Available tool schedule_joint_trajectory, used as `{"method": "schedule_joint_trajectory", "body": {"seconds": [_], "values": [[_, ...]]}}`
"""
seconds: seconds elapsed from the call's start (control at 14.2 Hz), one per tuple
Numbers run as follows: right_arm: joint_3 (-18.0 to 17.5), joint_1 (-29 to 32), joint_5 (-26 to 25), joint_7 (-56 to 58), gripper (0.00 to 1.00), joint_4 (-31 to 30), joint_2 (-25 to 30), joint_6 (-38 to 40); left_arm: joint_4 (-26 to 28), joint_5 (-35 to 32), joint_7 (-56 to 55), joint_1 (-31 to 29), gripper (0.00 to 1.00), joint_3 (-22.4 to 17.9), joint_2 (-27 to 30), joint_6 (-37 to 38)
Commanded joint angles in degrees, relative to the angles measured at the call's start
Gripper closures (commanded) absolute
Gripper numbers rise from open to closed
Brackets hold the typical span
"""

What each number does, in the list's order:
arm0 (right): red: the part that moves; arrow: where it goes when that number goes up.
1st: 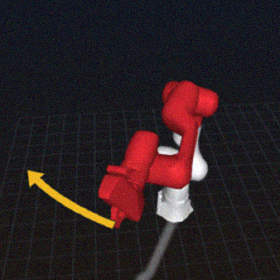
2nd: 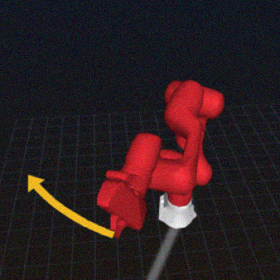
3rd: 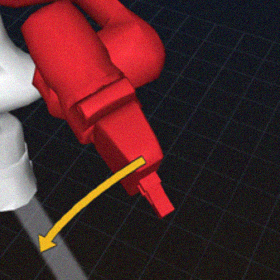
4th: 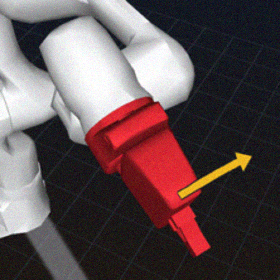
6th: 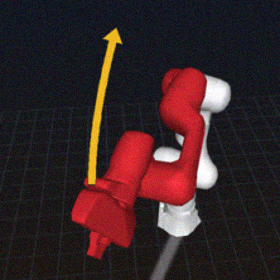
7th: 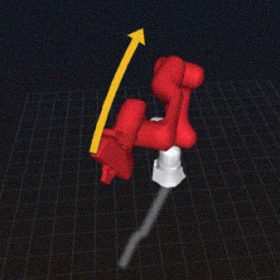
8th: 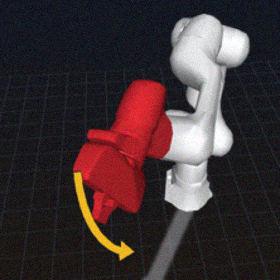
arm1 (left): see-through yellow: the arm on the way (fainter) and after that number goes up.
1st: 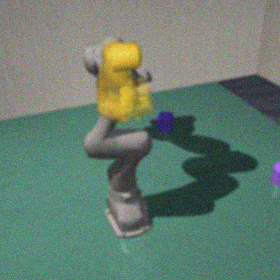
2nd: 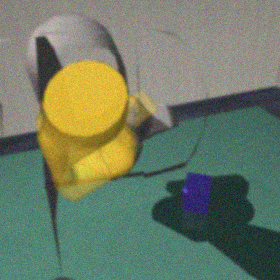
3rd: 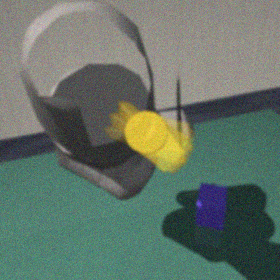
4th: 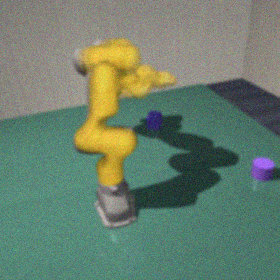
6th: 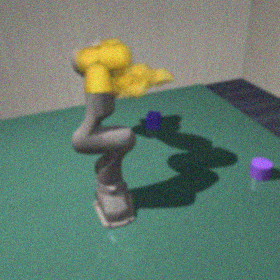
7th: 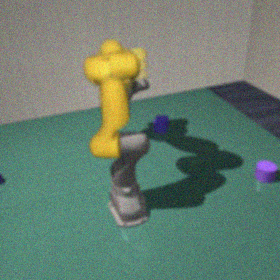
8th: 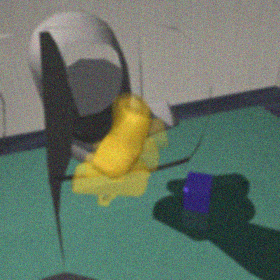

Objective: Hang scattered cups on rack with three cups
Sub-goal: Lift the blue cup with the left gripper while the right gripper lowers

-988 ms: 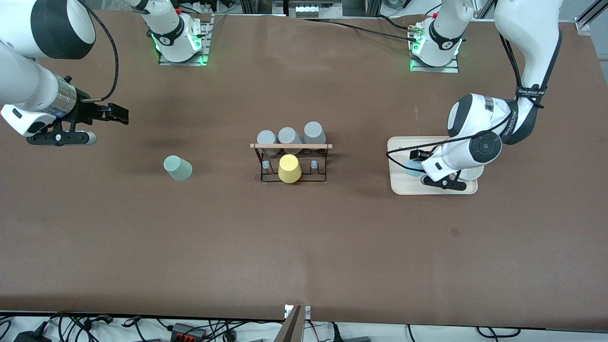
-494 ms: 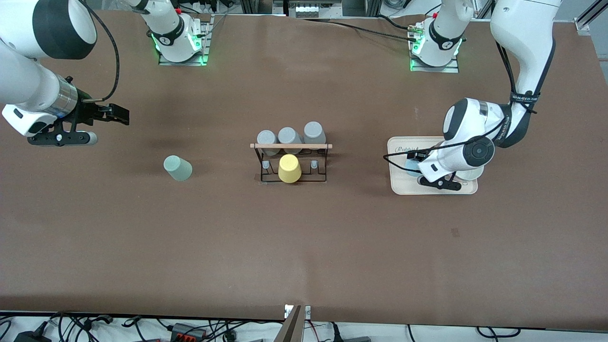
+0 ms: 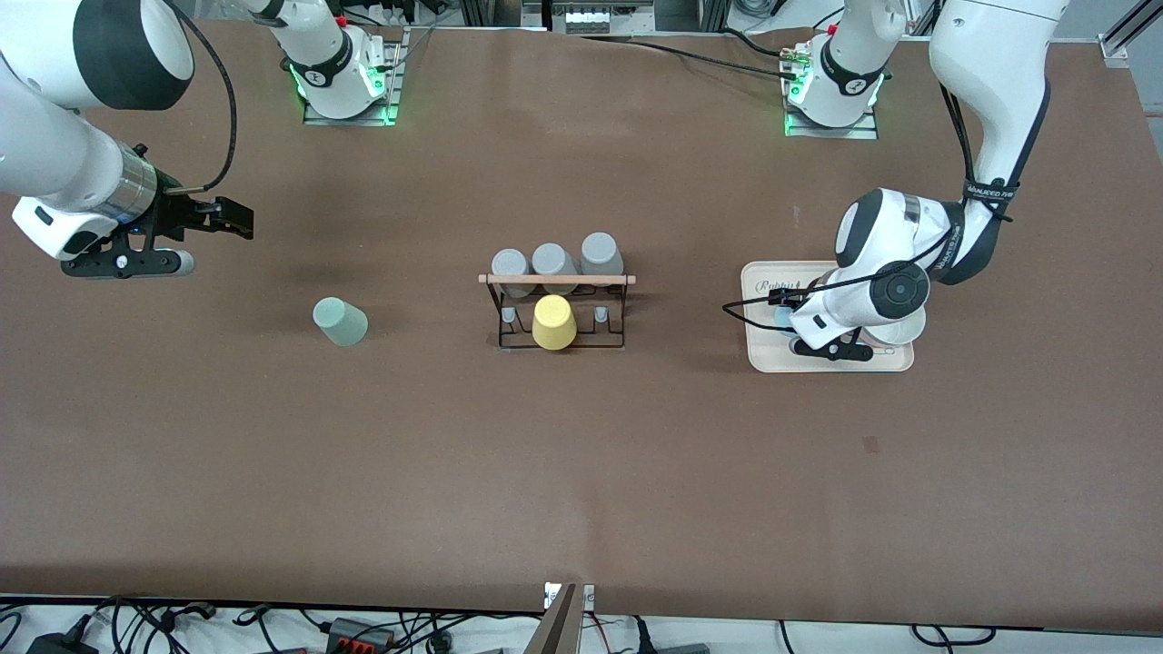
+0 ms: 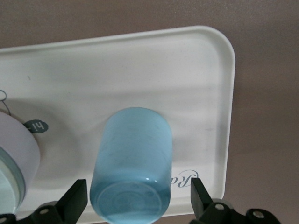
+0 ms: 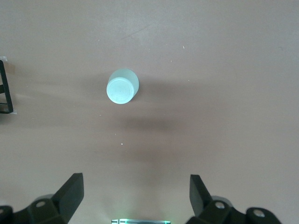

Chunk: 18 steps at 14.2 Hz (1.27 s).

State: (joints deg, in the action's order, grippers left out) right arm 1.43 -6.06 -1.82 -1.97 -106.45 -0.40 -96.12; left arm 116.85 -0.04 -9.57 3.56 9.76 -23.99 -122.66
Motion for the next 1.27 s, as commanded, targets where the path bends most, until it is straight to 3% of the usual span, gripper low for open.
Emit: {"method": "schedule_joint_trajectory", "body": {"seconds": [0.0,0.14,0.35,0.49,0.64,0.99,1.2], "values": [[0.2,-0.2,-0.2,0.3,0.00,-2.0,1.7,-0.6,-0.5,-0.4,-0.7,-0.3,0.11,0.3,-0.9,-1.3],[0.2,-0.1,-0.2,0.3,0.00,-2.4,1.8,-0.8,-0.5,-0.4,-0.7,-0.3,0.20,0.3,-1.0,-1.4],[0.2,-0.1,-0.1,0.3,0.00,-2.4,1.8,-0.9,-1.1,-0.4,-0.9,-0.4,0.55,0.3,-0.9,-1.1],[0.5,0.0,0.1,0.3,0.00,-2.4,1.8,-1.0,-2.3,-0.4,-0.8,-0.7,0.68,0.3,-0.4,0.3],[0.6,0.0,0.1,0.4,0.00,-3.7,2.0,-2.6,-6.2,-0.3,-0.9,-0.8,0.73,0.3,-0.2,4.3],[0.5,-0.4,0.1,0.3,0.00,-12.6,3.7,-15.9,-26.3,-0.5,-0.8,0.2,0.76,0.5,-0.8,25.0],[0.4,-0.5,0.1,0.3,0.00,-15.4,2.9,-21.8,-32.6,-0.6,-0.9,5.4,0.77,0.5,-1.4,26.9]]}}
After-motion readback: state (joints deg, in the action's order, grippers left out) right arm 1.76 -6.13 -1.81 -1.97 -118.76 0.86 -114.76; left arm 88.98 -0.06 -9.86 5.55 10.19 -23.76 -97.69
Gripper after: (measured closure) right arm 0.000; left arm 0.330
